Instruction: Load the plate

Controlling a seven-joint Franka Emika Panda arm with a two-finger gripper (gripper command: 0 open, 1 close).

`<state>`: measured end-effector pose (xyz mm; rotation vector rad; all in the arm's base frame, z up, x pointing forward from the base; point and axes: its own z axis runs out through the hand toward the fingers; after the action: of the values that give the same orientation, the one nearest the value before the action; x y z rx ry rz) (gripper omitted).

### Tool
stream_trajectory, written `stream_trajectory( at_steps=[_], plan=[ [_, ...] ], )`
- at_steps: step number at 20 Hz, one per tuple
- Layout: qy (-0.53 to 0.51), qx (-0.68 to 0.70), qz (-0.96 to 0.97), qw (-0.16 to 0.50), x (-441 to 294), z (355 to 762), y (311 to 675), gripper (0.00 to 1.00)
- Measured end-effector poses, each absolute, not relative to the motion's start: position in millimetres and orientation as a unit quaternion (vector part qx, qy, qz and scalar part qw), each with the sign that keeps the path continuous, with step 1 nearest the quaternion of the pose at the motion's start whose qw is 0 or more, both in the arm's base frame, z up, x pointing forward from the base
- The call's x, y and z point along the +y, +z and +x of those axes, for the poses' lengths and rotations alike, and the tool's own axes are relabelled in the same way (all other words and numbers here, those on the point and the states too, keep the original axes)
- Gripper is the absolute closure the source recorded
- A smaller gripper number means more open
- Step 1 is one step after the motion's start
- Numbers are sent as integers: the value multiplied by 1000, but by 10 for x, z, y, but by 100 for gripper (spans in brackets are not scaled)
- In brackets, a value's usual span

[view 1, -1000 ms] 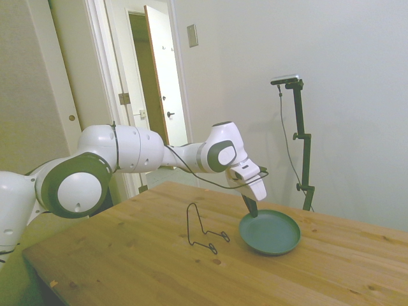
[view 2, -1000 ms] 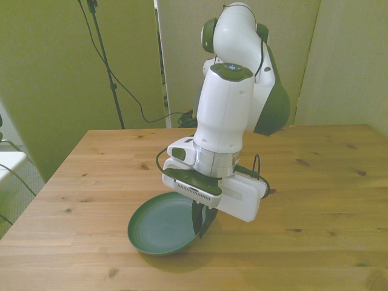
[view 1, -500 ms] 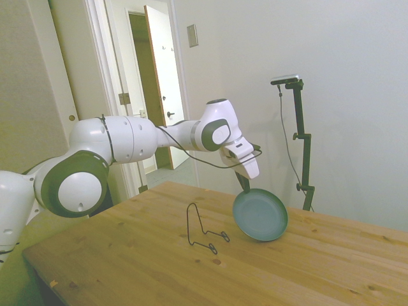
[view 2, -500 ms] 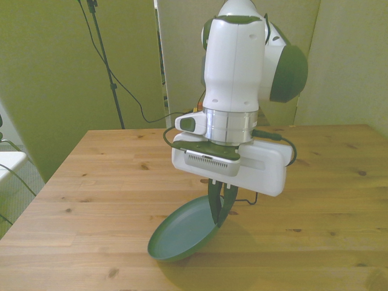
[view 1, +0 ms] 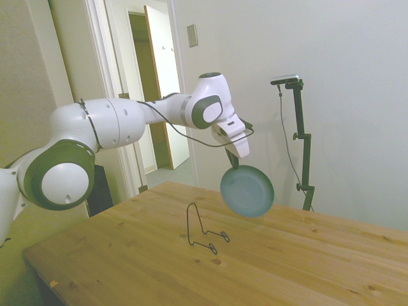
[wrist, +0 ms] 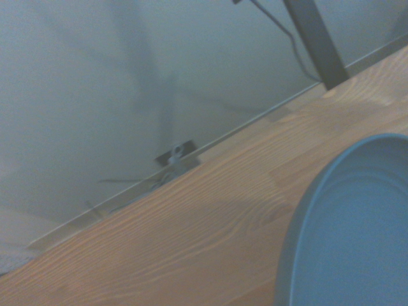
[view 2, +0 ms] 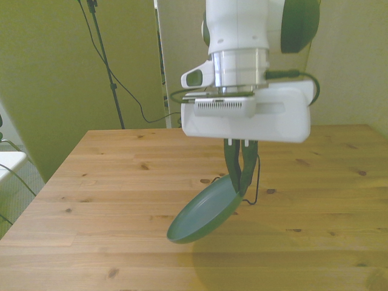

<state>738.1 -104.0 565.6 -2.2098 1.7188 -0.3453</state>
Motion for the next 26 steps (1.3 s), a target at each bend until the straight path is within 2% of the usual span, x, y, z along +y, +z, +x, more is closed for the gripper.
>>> stream_trajectory(
  at_steps=[5, 9, 15, 26],
  plan=[
    [-27, 573, -783, 239, -1389, 6880, 6122, 100],
    [37, 551, -779, 297, -1799, 6579, 6245, 100],
    [101, 497, -786, 354, -2122, 6386, 6137, 100],
    [136, 399, -815, 398, -2201, 6334, 5759, 100]
  ],
)
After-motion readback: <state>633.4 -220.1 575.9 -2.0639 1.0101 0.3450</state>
